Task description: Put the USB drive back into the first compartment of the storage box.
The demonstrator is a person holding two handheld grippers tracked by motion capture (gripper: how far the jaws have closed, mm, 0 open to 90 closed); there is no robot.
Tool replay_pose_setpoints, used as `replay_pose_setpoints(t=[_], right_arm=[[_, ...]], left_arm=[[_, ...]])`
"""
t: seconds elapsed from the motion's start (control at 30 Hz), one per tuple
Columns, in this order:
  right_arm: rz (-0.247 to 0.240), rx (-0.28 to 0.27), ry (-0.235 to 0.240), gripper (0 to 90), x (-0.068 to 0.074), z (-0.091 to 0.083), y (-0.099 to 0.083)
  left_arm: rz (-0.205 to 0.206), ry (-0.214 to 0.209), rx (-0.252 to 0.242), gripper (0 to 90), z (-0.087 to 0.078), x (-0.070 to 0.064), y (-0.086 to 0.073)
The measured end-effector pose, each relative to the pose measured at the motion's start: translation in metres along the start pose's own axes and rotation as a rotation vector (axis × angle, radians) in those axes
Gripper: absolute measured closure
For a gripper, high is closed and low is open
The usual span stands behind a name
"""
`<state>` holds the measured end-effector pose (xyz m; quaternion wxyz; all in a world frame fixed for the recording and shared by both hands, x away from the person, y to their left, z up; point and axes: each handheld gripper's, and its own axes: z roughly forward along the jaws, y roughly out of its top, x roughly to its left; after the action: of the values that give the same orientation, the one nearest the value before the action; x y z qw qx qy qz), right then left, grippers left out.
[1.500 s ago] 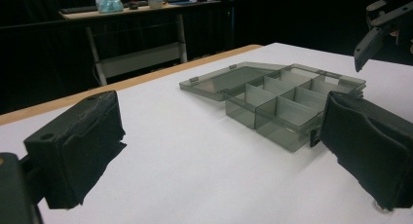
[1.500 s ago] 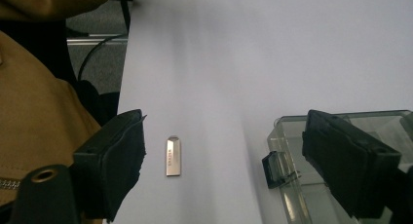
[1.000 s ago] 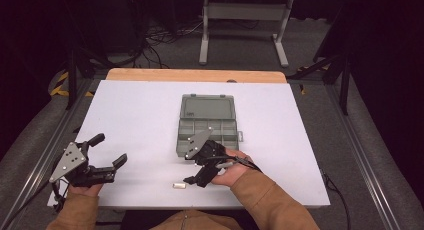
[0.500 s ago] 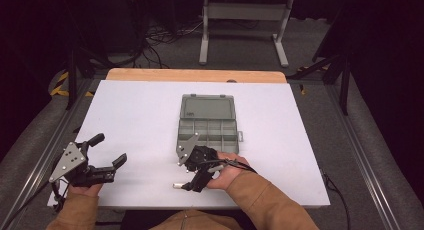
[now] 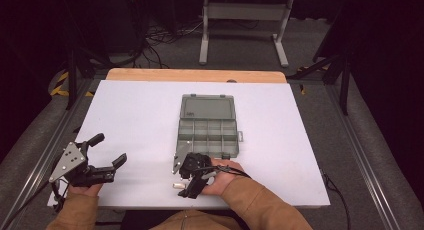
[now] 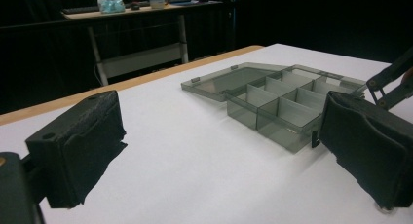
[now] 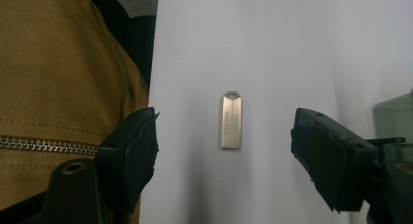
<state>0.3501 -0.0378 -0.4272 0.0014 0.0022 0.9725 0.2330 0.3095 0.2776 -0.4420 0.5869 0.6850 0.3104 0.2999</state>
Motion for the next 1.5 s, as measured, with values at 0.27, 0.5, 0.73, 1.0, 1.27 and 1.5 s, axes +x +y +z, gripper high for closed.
replay_pose_setpoints(t=[0.27,0.5,0.73,1.0,1.27,1.5], right_arm=[[-0.003,0.03,0.015,30.4,0.002,0.01,0.001],[0.022,0.051,0.008,40.1,-0.001,0.018,0.002],[0.026,0.053,0.005,54.8,-0.002,0.022,0.003],[0.002,0.076,-0.017,73.3,-0.003,0.027,0.003],[0.0,0.079,-0.036,78.9,-0.003,0.029,0.004],[-0.003,0.081,-0.037,79.2,-0.003,0.028,0.004]], left_arm=[[0.0,0.001,-0.001,3.6,0.0,0.0,0.0],[0.001,0.002,0.001,3.6,0.0,0.0,0.0],[0.001,0.001,-0.001,3.6,0.0,0.0,0.0],[0.003,0.002,-0.002,3.6,0.0,0.0,0.0],[0.003,0.003,-0.001,3.6,0.0,0.0,0.0],[0.003,0.003,0.0,3.6,0.0,0.0,0.0]])
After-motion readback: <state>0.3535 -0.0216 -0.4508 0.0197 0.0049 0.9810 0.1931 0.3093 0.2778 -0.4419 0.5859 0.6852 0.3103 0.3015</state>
